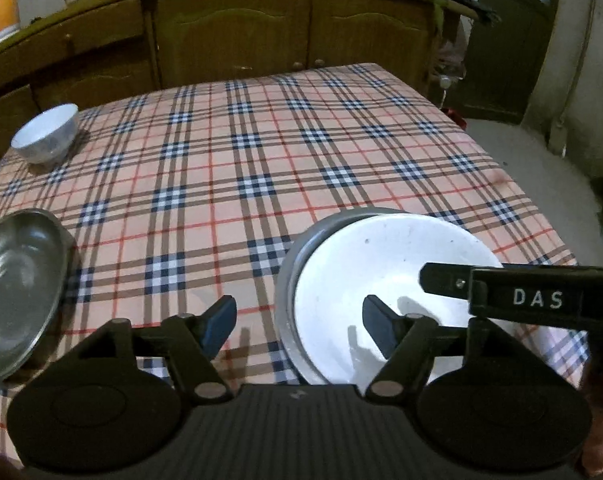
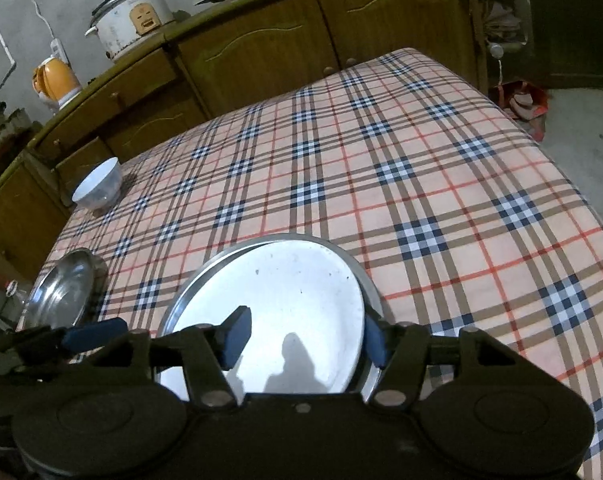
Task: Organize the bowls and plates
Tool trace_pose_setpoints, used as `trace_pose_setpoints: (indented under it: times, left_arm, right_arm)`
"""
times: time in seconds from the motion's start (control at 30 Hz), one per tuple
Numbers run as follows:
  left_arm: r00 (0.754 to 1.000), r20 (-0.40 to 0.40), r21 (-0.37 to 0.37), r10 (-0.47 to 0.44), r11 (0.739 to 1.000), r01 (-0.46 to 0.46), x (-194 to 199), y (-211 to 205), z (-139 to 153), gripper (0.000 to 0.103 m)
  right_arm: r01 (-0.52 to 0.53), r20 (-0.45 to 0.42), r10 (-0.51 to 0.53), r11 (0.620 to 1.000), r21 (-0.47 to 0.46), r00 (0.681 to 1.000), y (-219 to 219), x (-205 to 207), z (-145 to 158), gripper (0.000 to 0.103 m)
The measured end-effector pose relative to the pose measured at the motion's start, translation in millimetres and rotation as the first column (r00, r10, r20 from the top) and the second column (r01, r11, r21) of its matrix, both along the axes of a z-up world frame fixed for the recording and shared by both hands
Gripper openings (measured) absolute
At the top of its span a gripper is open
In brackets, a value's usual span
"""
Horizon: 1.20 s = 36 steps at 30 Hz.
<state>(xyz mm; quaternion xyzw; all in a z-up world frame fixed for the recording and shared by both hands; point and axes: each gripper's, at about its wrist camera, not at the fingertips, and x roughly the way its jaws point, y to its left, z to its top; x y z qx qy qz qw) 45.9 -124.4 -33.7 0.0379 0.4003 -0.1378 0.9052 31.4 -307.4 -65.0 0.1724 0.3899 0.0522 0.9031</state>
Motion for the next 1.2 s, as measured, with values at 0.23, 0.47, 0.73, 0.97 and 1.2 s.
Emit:
trace_pose_setpoints:
  times: [0.23, 0.47, 0.73, 0.97, 1.2]
  left_arm:
    - [0.999, 0.013, -0.019, 0.043, 0.999, -0.043, 2, 10, 9, 0.072]
    - [0.997, 0.025, -0.048, 0.070, 0.996, -0.069, -1, 23, 20, 0.072]
    - [0.989, 0.051, -0.053, 0.136, 0.990, -0.133, 1, 54, 39, 0.077]
    - [0.969, 0.068, -0.064, 0.236, 0.971, -0.231, 11, 94, 52, 0.080]
    - [0.943, 0.110, -0.067, 0.315, 0.949, -0.310, 22, 133, 70, 0.085]
  right_arm:
    - [0.032, 0.023, -0.031, 0.998, -0.049, 0.999, -10, -8, 17, 0.071]
    - [0.043, 0.079, -0.039, 0.998, -0.053, 0.996, -6, -13, 34, 0.071]
    - [0.062, 0.176, -0.045, 0.994, -0.094, 0.983, 32, -6, 61, 0.082]
    - [0.082, 0.271, -0.026, 0.977, -0.196, 0.962, 75, 6, 85, 0.082]
    - [0.041, 0.325, 0.009, 0.988, -0.147, 0.946, 112, 28, 104, 0.083]
